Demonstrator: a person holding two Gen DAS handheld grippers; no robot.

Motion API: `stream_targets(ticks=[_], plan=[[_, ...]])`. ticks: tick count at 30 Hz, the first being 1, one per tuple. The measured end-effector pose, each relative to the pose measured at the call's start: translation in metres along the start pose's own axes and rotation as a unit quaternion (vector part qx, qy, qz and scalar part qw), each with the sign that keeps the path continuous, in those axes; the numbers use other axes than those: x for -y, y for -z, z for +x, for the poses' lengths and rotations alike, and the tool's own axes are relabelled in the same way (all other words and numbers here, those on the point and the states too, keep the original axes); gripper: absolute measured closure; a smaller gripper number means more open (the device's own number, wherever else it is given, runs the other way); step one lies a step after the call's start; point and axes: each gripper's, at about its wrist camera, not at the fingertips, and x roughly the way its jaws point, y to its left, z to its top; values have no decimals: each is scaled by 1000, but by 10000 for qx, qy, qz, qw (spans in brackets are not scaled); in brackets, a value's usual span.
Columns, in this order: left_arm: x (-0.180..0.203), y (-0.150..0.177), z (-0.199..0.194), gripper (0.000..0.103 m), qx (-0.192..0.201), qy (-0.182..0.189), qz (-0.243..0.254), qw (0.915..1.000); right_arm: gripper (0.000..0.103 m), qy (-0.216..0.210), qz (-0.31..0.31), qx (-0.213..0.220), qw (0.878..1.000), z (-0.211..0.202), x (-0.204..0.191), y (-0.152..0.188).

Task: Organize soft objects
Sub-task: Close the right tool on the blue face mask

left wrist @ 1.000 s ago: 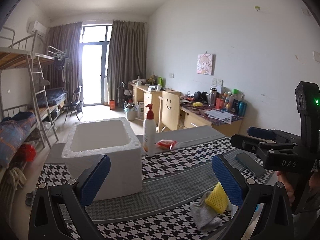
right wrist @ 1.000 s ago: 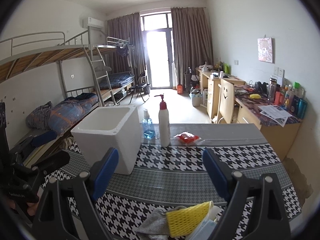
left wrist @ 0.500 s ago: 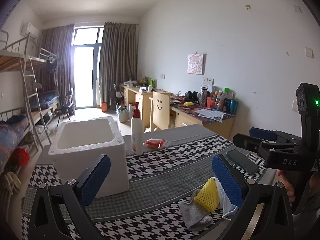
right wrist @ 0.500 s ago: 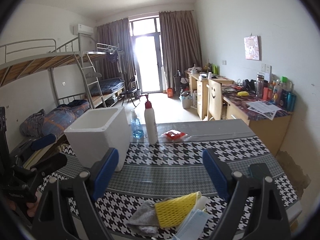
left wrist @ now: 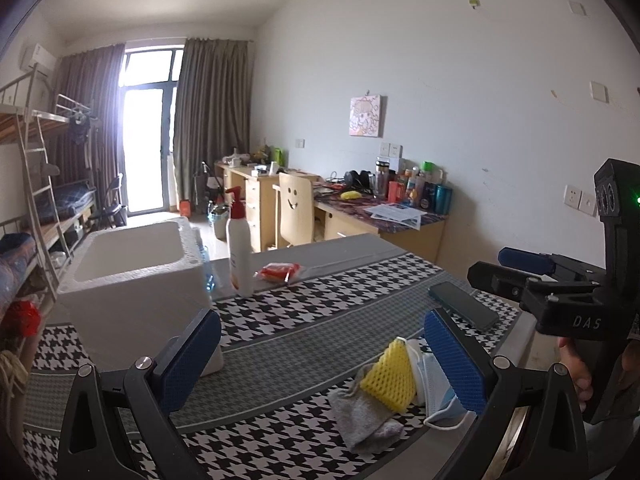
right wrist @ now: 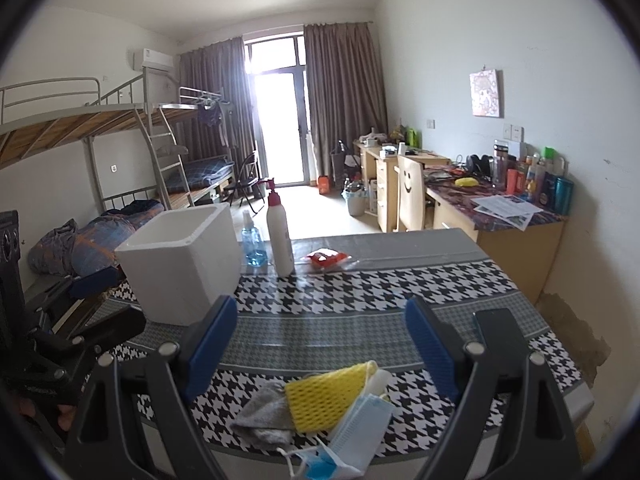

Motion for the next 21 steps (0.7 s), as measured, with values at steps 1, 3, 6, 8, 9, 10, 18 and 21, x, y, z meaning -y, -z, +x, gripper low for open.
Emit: stream_targets(ticks=[1,3,6,8,9,10,18,21], plan=[[1,1,2,1,-11,11,26,10000,15,45,-25,5,10000,-1,0,3],[3,4,5,1,-49,15,47,10000,15,130,-69,-9,9999,-1,1,8],[4,8,10,1,-133,33,-8,9999,15,105,-21,-74,9999,1,5,13],[5,12,13,1,-180,67,-25,9998,14,99,-1,-102,9999,0,7,18],[6,14,15,1,-206,83,-25,9998,14,98,1,-106,9999,0,8,19],[7,15,16,1,-216,115,-22,9997,15,98,8,-104,9999,-1,9,20],[11,24,22,1,-301,170,4,9994,15,122,0,-83,9999,-5,12,33],[11,28,25,1,-341,164,22,9993,15,97,19,-101,9999,-6,15,40]])
